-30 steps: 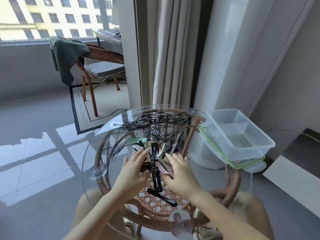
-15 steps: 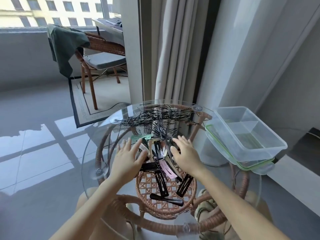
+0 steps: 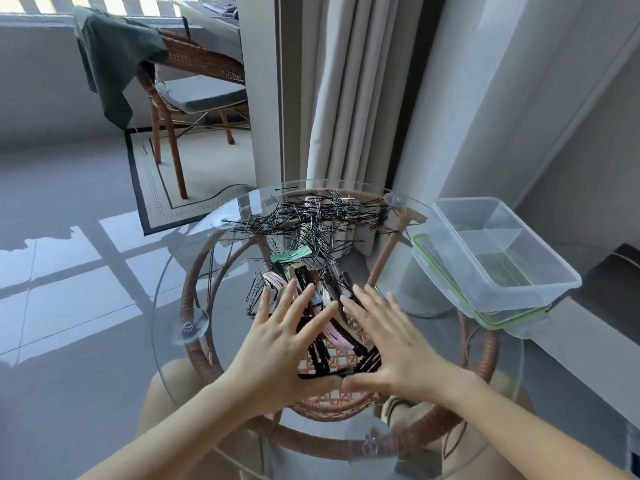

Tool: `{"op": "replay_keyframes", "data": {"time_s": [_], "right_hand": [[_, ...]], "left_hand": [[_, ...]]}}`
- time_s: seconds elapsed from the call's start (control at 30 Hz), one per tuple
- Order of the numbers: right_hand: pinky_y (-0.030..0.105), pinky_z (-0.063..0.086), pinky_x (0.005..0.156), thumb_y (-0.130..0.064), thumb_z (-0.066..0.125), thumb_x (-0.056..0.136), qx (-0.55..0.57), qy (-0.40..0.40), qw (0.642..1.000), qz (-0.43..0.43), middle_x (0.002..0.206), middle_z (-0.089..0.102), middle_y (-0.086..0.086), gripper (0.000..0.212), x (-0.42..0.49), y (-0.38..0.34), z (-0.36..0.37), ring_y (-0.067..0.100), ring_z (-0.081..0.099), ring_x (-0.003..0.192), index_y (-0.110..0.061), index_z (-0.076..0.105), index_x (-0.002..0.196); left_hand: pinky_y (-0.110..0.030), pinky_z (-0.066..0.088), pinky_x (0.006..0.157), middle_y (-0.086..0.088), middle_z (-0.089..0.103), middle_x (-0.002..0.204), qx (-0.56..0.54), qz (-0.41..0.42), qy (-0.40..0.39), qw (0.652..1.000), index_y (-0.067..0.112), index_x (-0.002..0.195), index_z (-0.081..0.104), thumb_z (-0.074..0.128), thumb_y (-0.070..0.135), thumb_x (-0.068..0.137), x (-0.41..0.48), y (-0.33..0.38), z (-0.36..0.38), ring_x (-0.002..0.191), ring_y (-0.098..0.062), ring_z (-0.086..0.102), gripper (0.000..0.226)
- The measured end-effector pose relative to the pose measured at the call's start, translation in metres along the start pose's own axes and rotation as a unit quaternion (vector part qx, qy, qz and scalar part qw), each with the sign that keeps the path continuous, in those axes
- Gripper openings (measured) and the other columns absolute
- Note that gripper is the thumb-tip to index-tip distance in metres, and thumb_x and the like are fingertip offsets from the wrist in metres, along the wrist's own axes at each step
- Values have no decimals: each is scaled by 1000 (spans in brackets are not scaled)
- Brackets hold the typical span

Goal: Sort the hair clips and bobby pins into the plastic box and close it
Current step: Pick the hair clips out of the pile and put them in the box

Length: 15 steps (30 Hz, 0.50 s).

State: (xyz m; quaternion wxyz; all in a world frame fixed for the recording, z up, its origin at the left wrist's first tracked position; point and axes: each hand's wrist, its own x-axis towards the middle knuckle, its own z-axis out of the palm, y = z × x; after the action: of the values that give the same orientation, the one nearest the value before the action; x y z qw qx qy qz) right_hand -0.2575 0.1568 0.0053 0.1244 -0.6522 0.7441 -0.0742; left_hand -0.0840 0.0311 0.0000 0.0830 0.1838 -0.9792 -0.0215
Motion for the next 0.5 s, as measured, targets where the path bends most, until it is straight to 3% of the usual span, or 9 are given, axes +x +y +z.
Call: {"op": "replay_keyframes", "data": {"time_s": [0.13,0.23,0.33,0.43,0.5], "right_hand": [[37,-13,117,-82,19,60,25,42,998,26,157,-13,-4,104,21,2,-4,9,-20,142,-32,-8,147],[39,-9,118,-85,22,63,51,37,998,9,157,-9,-7,98,31,5,-14,7,-17,142,-38,-3,146],[33,6,114,-86,34,65,227,81,970,34,153,6,-23,86,43,18,-37,-1,2,142,-52,10,140],[32,18,113,-68,41,82,293,207,929,93,153,23,-11,70,76,42,-55,5,19,140,-32,31,141],[35,20,115,-47,42,93,261,259,917,155,153,26,2,56,108,61,-61,14,22,141,-18,35,141]], "left_hand": [[-55,-2,113,-6,13,155,-8,-26,-4,1000,38,143,3,20,74,80,14,-10,2,142,-30,-4,74],[-49,-10,115,2,-3,156,-34,-31,4,999,45,138,-12,24,77,74,26,-15,-3,141,-23,-17,80],[-43,-11,115,17,-10,154,-179,14,-15,984,55,136,-4,47,74,67,36,-33,-23,139,-6,-23,88],[-44,-3,112,28,3,151,-283,38,16,958,56,135,17,51,69,68,48,-64,-45,140,1,-9,76],[-48,4,111,30,8,150,-299,-30,71,951,57,132,22,42,78,67,61,-86,-50,141,-1,0,71]]}}
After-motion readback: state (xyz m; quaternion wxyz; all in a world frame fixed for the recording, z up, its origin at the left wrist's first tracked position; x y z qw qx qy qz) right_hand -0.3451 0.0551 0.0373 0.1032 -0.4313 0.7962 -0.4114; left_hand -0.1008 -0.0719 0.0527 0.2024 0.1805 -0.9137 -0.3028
